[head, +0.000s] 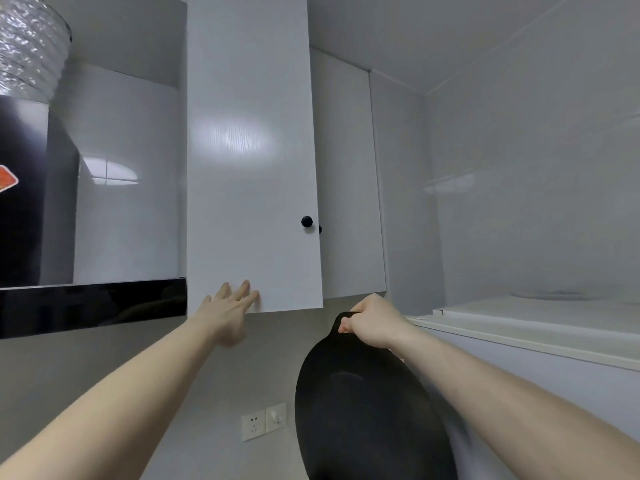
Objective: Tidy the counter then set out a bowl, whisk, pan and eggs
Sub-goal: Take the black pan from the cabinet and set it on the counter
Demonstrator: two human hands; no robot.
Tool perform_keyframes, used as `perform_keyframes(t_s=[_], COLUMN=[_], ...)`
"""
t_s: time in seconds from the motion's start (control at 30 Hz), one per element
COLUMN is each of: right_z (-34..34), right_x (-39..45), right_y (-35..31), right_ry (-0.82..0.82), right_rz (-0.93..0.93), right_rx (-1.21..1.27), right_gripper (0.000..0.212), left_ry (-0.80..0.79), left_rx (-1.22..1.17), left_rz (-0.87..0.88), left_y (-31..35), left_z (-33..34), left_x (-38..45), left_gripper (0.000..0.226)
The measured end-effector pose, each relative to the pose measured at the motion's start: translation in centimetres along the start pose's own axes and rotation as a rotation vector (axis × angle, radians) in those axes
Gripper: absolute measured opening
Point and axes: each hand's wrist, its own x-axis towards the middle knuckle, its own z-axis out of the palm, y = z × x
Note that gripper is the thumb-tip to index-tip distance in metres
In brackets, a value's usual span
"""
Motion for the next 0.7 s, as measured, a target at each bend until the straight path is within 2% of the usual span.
perform_keyframes(t_s=[0.33, 0.7], right_z=[2.9, 6.4], right_x=[4.5, 6.4], right_y=[0.3, 0.0], right_ry=[-0.023, -0.079], right_rz=[-0.07, -0.129], right_rx=[0.035, 0.091], right_gripper=[0.016, 0.017], left_ry=[0.094, 0.054], left_rx=[0.076, 0.127], left_rz=[-0.047, -0.114], left_y=[-1.1, -0.6], left_z=[3.1, 3.7], left_x=[2.7, 4.3], left_gripper=[0.09, 0.084])
